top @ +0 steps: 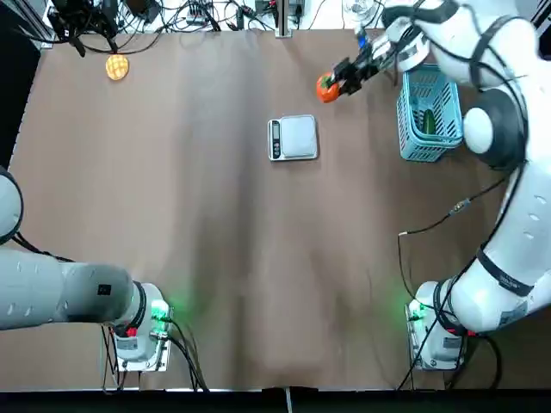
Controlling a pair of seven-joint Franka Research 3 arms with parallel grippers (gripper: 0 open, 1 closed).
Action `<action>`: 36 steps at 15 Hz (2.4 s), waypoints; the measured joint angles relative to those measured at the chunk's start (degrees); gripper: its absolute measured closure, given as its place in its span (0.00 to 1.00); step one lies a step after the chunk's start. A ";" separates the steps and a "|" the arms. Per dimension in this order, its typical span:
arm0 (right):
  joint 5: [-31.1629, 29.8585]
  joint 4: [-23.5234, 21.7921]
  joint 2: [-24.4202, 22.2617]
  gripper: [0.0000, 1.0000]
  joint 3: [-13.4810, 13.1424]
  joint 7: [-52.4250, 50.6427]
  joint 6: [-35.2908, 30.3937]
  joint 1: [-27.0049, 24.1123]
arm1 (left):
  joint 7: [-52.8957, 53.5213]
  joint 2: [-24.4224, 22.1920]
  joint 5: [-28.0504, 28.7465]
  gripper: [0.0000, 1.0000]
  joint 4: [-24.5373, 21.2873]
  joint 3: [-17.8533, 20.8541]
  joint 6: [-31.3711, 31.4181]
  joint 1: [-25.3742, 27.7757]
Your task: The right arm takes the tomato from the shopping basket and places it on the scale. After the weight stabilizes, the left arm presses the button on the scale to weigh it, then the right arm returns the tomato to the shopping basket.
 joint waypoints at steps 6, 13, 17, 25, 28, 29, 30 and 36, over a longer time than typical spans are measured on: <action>-28.60 -2.65 -13.07 0.29 -5.18 19.58 -4.18 -0.90 | 0.00 -0.03 0.00 0.00 1.24 -0.05 -0.53 0.00; -46.62 -3.79 -16.91 0.29 -11.48 23.62 -5.88 -2.17 | 0.00 -0.07 0.00 0.00 1.92 -0.03 -1.89 0.05; -56.58 -4.61 -16.51 0.29 -13.27 24.96 -2.49 -2.17 | 0.15 -0.06 0.00 0.00 1.63 -0.03 -2.37 0.10; -58.40 -6.85 -10.16 0.29 -14.67 25.02 1.39 -2.77 | 0.98 -0.04 0.70 0.00 1.28 -2.02 -1.40 0.06; -58.41 -6.87 -8.00 0.29 -14.61 25.27 3.04 -2.61 | 1.19 -0.04 0.81 0.00 1.23 -2.13 -1.41 0.07; -58.41 -6.88 -7.50 0.29 -14.61 25.31 3.35 -2.57 | 1.28 -0.04 0.81 0.00 1.22 -2.15 -1.41 0.07; -58.41 -6.89 -6.95 0.29 -14.60 25.35 3.97 -2.54 | 1.31 -0.04 0.81 0.00 1.22 -2.22 -1.41 0.07; -58.41 -7.09 -3.73 0.29 -14.56 25.79 5.95 -2.49 | 1.31 -0.04 0.82 0.00 1.22 -2.33 -1.41 0.07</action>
